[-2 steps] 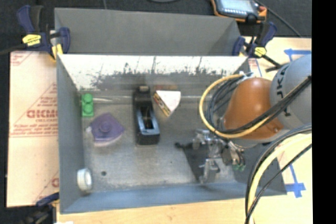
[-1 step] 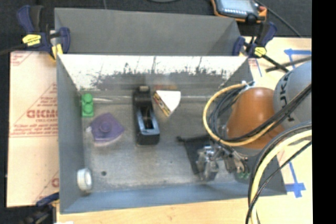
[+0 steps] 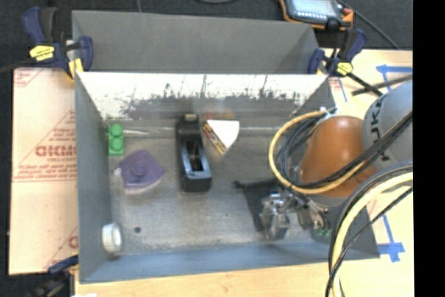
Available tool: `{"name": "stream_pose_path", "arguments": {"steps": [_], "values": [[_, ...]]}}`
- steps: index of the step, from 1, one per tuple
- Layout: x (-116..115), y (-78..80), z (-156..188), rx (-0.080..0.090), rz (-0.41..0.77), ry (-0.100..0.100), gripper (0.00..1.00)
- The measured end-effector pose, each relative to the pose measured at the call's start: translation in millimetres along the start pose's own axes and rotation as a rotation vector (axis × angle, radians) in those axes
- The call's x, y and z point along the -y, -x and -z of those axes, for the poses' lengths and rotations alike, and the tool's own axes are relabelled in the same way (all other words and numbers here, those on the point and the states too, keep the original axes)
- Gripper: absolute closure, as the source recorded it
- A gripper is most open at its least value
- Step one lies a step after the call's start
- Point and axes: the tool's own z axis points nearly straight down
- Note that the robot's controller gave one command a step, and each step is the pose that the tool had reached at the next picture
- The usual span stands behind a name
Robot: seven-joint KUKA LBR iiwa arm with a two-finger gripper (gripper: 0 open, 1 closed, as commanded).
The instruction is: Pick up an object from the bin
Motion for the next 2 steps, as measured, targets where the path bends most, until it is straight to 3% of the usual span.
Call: {"name": "stream_pose_path", "arguments": {"steps": [1,2], "values": [[-30,3.0,23,-0.002,-0.001,0.001,1.0],[-57,16.4,33,-0.001,0.076,0.0,1.0]]}}
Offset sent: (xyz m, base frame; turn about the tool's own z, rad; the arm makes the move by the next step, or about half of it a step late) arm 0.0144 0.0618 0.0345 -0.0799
